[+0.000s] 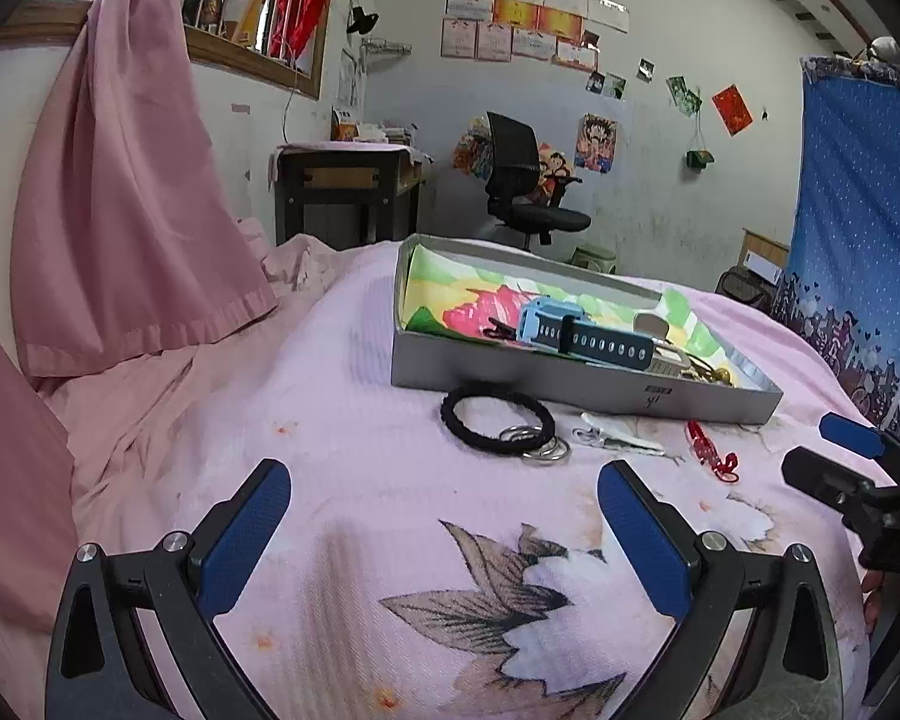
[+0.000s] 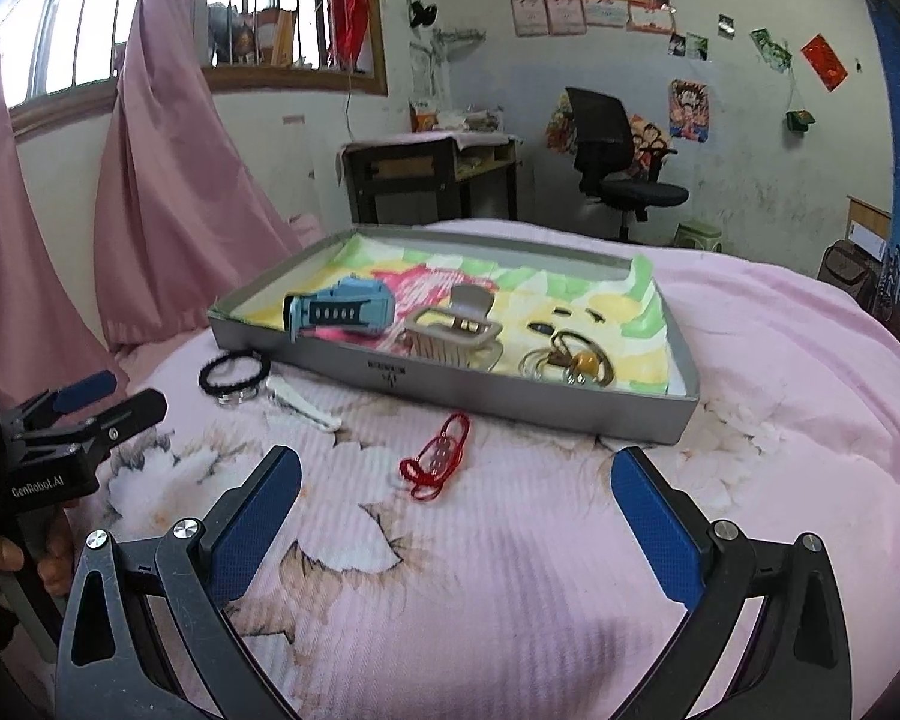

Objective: Organize jewelry
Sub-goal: 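Withdraw both grippers and move toward the red bracelet and black hair tie, then grasp the red bead bracelet with the right gripper while the left grasps the black hair tie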

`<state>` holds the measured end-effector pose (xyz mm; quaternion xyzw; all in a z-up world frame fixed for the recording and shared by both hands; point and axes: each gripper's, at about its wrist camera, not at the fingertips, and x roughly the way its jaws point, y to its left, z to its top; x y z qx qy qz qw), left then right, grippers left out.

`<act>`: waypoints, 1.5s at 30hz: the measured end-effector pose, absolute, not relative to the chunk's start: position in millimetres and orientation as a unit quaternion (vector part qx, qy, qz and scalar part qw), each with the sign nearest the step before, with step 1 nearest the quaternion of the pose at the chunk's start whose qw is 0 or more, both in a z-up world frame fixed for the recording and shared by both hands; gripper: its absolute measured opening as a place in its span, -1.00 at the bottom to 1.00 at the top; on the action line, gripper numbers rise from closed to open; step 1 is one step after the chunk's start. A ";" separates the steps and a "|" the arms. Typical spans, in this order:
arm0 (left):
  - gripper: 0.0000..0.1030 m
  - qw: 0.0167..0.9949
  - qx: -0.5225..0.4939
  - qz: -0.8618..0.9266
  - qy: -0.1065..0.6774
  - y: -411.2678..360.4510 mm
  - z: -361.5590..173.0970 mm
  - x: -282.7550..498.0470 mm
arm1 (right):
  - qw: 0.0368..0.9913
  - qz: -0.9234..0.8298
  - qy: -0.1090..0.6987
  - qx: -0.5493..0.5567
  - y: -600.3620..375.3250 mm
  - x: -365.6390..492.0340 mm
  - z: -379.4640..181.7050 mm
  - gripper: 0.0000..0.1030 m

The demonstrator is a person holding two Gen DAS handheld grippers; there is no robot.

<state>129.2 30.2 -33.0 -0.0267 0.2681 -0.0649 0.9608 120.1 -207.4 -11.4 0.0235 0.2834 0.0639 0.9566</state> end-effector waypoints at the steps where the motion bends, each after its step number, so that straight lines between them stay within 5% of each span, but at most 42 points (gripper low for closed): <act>1: 1.00 0.960 -0.027 -0.065 0.272 30.4 -33.6 130.1 | 0.954 0.064 0.291 0.020 -206.3 122.1 -13.8 0.98; 12: 1.00 0.949 -0.034 -0.075 0.306 32.0 -38.2 145.9 | 0.937 0.077 0.339 0.038 -206.5 140.7 -27.6 0.95; 18: 0.97 0.943 -0.038 -0.098 0.315 28.6 -36.9 158.9 | 0.926 0.088 0.363 0.049 -205.6 152.9 -36.5 0.39; 33: 0.24 0.926 -0.111 -0.135 0.335 37.3 -42.3 188.4 | 0.910 0.116 0.394 0.047 -192.2 169.8 -48.3 -0.25; 41: -0.41 0.920 -0.108 -0.140 0.350 33.4 -46.6 195.3 | 0.907 0.120 0.400 0.046 -189.9 173.7 -49.4 -0.41; 45: -0.56 0.917 -0.114 -0.142 0.356 34.2 -48.7 197.0 | 0.906 0.121 0.403 0.048 -189.9 174.9 -50.8 -0.42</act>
